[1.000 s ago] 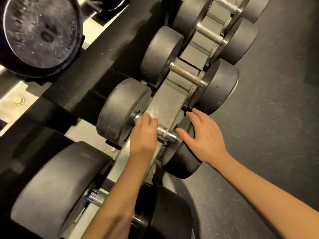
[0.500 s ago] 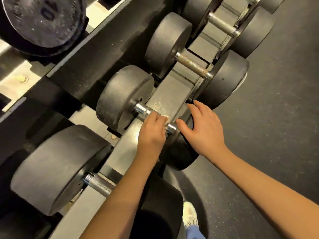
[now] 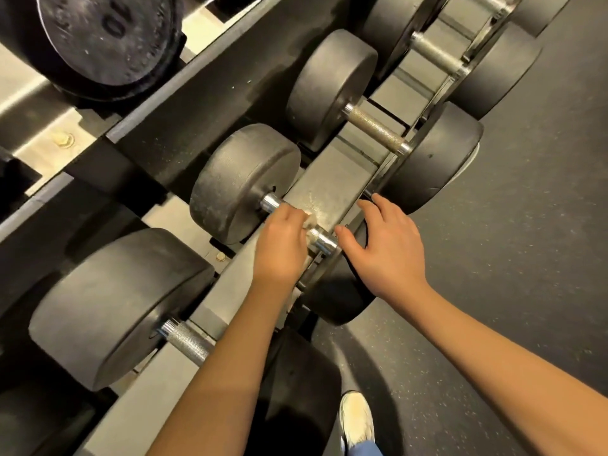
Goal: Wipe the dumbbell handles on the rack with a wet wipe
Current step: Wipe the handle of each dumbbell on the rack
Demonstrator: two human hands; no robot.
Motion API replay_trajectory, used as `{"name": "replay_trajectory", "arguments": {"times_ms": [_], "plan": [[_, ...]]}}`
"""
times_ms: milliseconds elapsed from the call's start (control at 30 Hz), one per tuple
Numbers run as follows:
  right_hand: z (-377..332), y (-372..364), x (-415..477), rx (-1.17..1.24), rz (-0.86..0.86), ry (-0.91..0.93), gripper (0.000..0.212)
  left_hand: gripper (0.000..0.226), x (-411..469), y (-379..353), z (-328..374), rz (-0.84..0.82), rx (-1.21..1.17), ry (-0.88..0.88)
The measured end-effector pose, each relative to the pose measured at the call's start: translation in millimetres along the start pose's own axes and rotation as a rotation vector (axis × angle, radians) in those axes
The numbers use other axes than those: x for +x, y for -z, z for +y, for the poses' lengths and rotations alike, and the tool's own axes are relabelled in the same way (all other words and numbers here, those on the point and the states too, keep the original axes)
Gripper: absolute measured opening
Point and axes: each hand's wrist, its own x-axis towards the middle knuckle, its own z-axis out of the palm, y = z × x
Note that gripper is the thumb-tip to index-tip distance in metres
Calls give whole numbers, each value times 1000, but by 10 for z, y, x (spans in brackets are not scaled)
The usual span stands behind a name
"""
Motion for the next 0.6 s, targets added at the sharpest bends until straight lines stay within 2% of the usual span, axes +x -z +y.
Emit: {"name": "replay_trajectory", "arguments": {"times_ms": [133, 267, 400, 533, 600], "plan": [[0, -2, -6, -10, 8, 4, 78, 13, 50, 75, -68, 166, -58, 217], [-5, -7, -3, -7, 14, 2, 79, 15, 6, -12, -41, 141, -100, 234], [-10, -9, 0, -11, 21, 7, 77, 10, -95, -14, -80, 38, -91, 119], [-1, -11, -2, -5, 19, 10, 77, 6, 2, 100, -149, 148, -118, 218], [-5, -13, -3, -13, 18, 12, 77, 7, -18, 75, -110, 139, -142, 218]]}}
